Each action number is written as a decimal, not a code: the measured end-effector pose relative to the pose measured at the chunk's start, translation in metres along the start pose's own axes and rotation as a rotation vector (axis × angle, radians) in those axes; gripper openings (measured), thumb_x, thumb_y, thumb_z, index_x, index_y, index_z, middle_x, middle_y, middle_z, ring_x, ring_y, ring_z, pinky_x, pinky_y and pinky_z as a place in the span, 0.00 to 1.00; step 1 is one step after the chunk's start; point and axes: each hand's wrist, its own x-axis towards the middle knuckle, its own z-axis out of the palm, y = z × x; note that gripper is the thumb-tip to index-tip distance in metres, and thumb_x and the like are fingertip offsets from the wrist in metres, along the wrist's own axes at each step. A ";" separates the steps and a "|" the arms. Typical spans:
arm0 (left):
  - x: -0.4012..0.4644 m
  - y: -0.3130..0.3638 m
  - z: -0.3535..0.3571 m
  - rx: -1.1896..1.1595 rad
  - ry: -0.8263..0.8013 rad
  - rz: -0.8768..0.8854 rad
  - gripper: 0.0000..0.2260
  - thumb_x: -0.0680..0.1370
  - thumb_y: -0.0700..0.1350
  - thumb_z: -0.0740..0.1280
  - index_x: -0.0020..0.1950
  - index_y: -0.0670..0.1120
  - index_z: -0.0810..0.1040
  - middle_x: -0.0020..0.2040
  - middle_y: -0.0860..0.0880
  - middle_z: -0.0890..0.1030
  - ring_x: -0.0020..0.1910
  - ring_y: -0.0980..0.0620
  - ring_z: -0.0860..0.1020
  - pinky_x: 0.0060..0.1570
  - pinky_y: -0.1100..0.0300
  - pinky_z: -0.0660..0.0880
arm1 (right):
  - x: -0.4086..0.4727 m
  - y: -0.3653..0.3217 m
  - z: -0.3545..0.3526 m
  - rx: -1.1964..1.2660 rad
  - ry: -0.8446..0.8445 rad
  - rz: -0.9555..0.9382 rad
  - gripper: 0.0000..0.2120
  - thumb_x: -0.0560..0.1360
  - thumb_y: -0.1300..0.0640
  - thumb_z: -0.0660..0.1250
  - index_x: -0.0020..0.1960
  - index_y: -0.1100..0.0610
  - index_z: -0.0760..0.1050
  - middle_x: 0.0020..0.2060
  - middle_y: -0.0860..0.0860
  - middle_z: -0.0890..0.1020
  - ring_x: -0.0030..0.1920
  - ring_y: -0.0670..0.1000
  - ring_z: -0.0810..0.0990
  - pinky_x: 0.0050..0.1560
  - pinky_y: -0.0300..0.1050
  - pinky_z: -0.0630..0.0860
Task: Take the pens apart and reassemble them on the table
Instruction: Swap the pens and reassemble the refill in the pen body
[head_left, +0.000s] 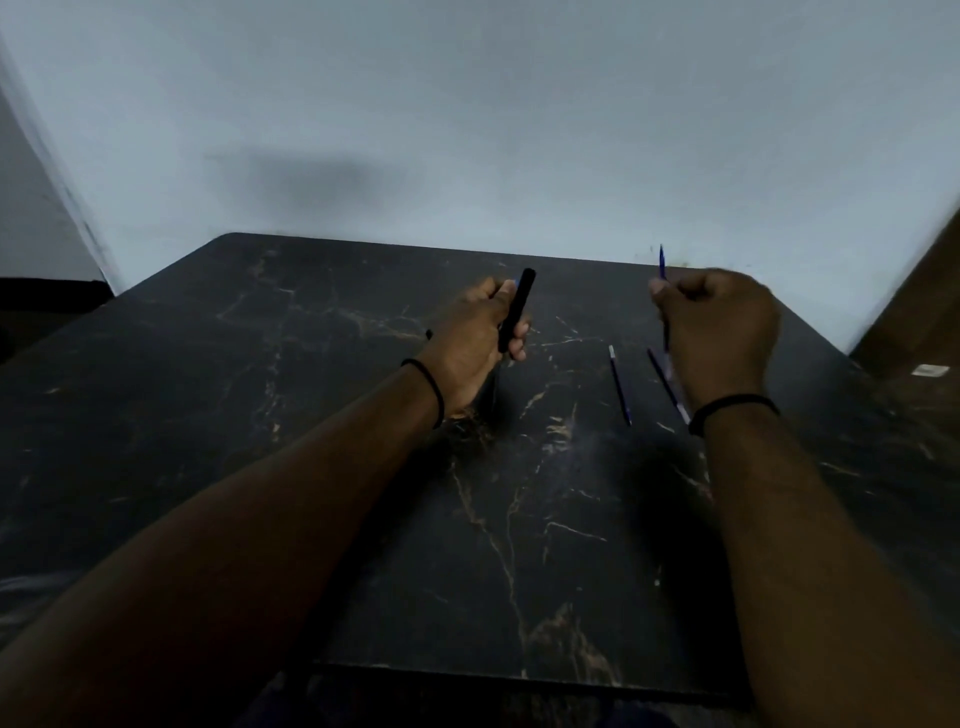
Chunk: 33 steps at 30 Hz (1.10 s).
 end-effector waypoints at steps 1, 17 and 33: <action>0.000 -0.001 0.001 -0.005 -0.005 -0.003 0.10 0.85 0.44 0.54 0.48 0.46 0.71 0.34 0.47 0.71 0.30 0.53 0.68 0.33 0.59 0.69 | 0.003 0.008 -0.005 -0.085 -0.038 0.045 0.10 0.73 0.48 0.74 0.42 0.56 0.84 0.35 0.52 0.83 0.41 0.53 0.84 0.48 0.47 0.81; 0.006 -0.006 -0.001 0.010 -0.009 0.012 0.09 0.85 0.44 0.54 0.49 0.45 0.71 0.32 0.49 0.72 0.29 0.53 0.69 0.33 0.58 0.69 | 0.010 0.053 -0.008 -0.363 -0.283 0.310 0.11 0.76 0.54 0.69 0.51 0.54 0.68 0.43 0.61 0.77 0.60 0.63 0.78 0.47 0.44 0.64; 0.003 -0.004 0.000 -0.013 -0.006 0.023 0.10 0.85 0.43 0.53 0.48 0.44 0.70 0.33 0.47 0.71 0.29 0.52 0.68 0.32 0.59 0.70 | -0.007 0.024 -0.011 -0.348 -0.165 0.029 0.11 0.78 0.50 0.66 0.44 0.56 0.80 0.41 0.56 0.82 0.45 0.59 0.81 0.45 0.44 0.71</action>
